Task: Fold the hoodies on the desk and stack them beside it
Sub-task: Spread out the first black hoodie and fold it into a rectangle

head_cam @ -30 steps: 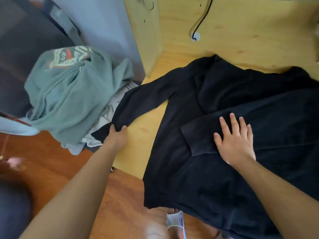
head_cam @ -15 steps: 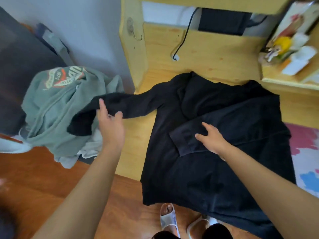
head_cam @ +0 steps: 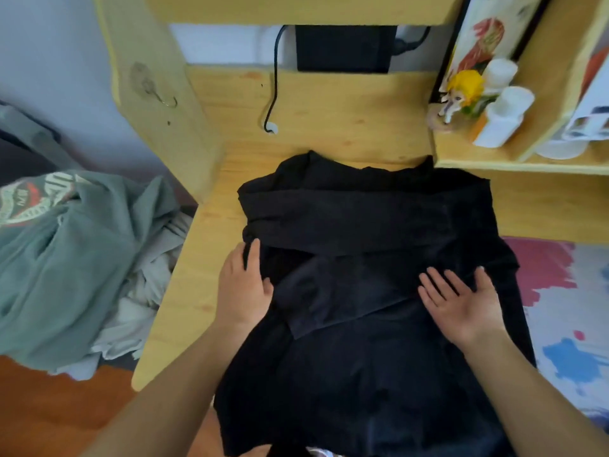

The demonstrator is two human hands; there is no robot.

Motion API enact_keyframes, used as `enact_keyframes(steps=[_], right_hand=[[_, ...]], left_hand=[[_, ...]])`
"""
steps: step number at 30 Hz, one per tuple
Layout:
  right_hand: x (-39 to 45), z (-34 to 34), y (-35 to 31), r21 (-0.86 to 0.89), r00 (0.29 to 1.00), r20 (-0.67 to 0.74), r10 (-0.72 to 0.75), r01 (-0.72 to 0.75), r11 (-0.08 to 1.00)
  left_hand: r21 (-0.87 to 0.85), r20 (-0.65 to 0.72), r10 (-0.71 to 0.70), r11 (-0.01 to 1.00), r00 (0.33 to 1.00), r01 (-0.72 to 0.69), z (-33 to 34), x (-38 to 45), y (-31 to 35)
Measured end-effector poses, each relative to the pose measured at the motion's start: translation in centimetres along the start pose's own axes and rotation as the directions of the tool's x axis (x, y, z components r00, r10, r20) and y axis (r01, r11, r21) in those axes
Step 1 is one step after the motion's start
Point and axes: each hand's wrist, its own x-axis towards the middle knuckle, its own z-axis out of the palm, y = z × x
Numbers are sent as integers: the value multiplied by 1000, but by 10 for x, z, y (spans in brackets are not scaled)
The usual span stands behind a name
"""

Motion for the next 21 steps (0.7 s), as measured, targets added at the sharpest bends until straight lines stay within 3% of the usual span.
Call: enact_keyframes(steps=[2,6,10,12,15,18,19,21], right_hand=[[13,7,2,-135,997,-76,-29,19,991],[35,44,5,-407,958,-178,-225,136,903],[59,87,-2,-374,924,-310,-224,98,922],[71,104,-5,-339,905,-345,-248,126,932],[61,128,2,-199,944,-289,-158,103,975],[-6,149,28,21,998,-61,32,-31,999],[-35,150,36,58,998,53,33,-36,998],[-75,133,37,144,972,187,-141,115,983]], left_hand=[[10,33,-81,997,996,80,1,24,-11],[-10,33,-183,983,983,183,6,58,-13],[-65,-56,-180,982,982,177,12,71,-18],[-138,-30,-212,969,977,206,10,77,-22],[-188,24,-221,957,975,222,6,83,-26],[-227,53,-220,947,974,227,2,88,-33],[-270,51,-228,934,972,233,0,90,-37],[-352,-8,-231,911,973,214,-4,92,-43]])
